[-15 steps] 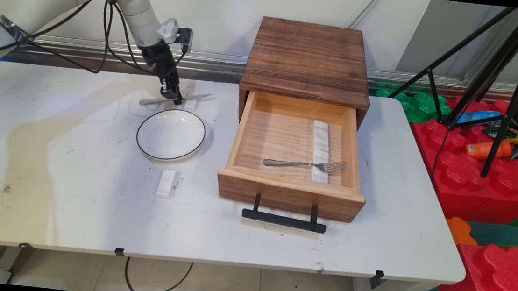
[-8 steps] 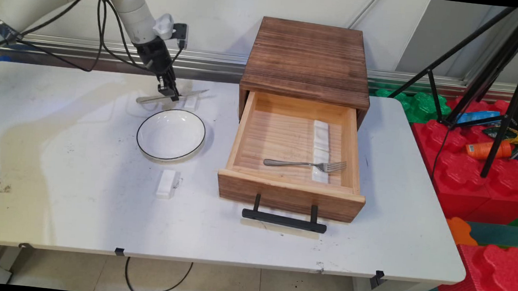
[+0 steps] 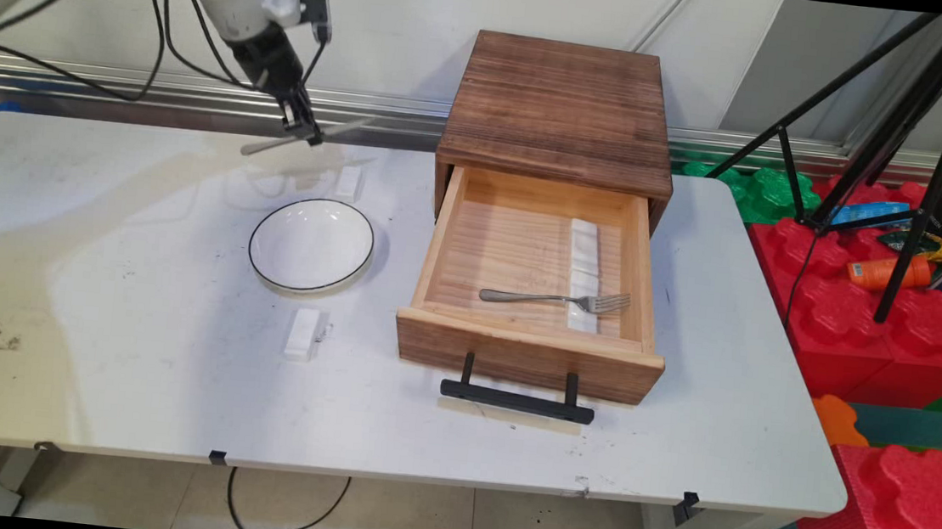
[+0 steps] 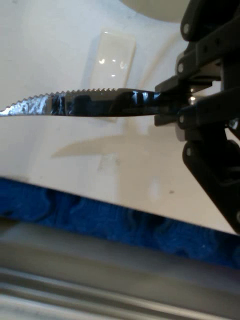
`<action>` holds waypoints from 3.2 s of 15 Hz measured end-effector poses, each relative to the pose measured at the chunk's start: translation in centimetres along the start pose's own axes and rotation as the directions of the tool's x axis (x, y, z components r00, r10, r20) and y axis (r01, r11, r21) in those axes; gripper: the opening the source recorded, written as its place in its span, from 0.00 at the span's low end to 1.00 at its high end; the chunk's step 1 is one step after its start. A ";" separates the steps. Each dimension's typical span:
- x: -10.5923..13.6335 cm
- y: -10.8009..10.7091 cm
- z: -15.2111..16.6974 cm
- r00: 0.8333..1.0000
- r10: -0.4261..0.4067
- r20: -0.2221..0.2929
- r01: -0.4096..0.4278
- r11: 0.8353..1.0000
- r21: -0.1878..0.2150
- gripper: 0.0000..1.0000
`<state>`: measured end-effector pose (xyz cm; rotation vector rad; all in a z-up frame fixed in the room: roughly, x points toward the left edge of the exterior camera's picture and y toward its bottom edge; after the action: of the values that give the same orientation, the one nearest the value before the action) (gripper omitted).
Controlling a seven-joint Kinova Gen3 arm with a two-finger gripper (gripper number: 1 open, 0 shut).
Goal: Place the picked object into the drawer
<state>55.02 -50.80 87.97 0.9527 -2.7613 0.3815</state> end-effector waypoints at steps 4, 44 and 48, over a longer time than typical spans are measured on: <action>2.0 1.7 -4.9 0.999 -0.012 -0.050 0.015 0.998 0.058 0.00; 25.9 20.2 -1.1 0.904 0.289 -0.316 -0.339 0.934 -0.116 0.00; 26.1 20.1 1.4 0.907 0.292 -0.304 -0.344 0.930 -0.131 0.00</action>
<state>22.07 -50.99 89.98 0.3654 -2.6271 0.2794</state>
